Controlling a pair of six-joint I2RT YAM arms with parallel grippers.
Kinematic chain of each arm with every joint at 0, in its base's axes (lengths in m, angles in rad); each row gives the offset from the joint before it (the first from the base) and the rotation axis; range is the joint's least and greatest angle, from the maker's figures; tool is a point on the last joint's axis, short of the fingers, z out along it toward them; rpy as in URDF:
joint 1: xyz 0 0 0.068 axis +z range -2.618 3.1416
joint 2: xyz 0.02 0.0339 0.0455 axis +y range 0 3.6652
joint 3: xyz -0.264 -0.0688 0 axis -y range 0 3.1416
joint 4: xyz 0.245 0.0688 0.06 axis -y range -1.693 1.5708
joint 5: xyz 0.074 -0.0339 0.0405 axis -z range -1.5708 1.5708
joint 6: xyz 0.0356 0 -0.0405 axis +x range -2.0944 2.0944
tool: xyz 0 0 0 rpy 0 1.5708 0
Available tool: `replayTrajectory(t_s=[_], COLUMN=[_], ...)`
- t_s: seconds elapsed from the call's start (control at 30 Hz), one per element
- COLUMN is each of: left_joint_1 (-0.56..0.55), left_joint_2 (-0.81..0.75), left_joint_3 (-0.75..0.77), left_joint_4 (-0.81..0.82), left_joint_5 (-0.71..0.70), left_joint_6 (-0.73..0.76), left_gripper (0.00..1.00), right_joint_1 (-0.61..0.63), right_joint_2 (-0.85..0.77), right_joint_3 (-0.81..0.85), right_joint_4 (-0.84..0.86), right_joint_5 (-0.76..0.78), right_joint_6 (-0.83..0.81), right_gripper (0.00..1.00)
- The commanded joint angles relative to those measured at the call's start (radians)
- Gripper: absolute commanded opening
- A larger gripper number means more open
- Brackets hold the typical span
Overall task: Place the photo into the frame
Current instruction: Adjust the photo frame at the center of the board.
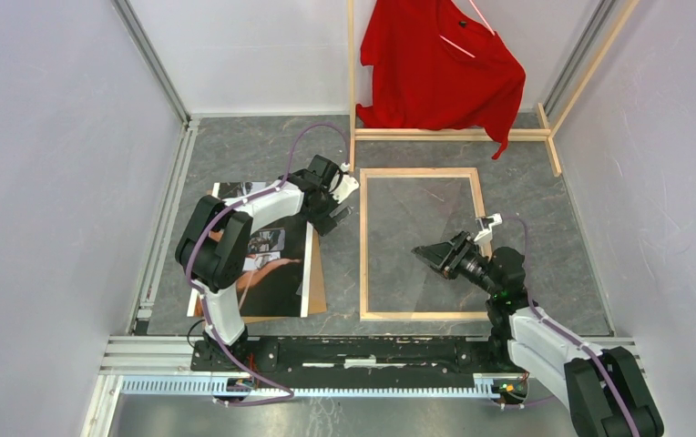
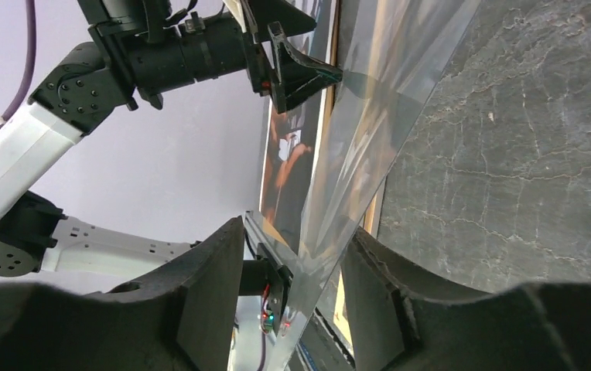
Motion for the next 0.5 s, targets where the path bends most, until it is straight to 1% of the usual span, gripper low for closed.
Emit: replayTrajectory(t_s=[0.0,0.03,0.07,0.17,0.2,0.3,0.33,0.43,0.47], left_joint_1=[-0.011,-0.011,-0.011,-0.011,-0.009,-0.004,0.000,0.017,0.025], left_joint_2=[-0.013,-0.015,-0.017,-0.023,-0.027,-0.051,-0.055,-0.056,-0.052], left_joint_3=[-0.019,-0.017,-0.011,0.012,0.020,0.055,0.072,0.129,0.149], left_joint_4=[-0.031,-0.034,-0.040,-0.064,-0.071,-0.093,-0.099,-0.116,-0.125], left_joint_5=[0.045,0.046,0.047,0.046,0.046,0.047,0.047,0.047,0.062], left_joint_6=[-0.016,-0.016,-0.016,-0.018,-0.019,-0.027,-0.032,-0.057,-0.073], left_gripper=[1.00,1.00,1.00,1.00,1.00,1.00,1.00,1.00,1.00], right_joint_1=[0.002,0.002,0.002,-0.008,-0.012,-0.037,-0.051,-0.125,-0.156], right_joint_2=[0.005,-0.001,-0.009,-0.017,-0.012,0.014,0.022,0.036,0.040], right_joint_3=[-0.041,-0.025,0.020,0.154,0.204,0.373,0.417,0.537,0.586], right_joint_4=[0.073,0.026,-0.060,-0.308,-0.389,-0.666,-0.739,-0.916,-0.986], right_joint_5=[-0.009,0.001,0.012,0.044,0.050,0.058,0.050,-0.007,-0.018], right_joint_6=[0.007,-0.024,-0.070,-0.228,-0.286,-0.463,-0.506,-0.632,-0.678], right_gripper=[0.51,0.47,0.43,0.23,0.18,0.11,0.09,0.01,0.00])
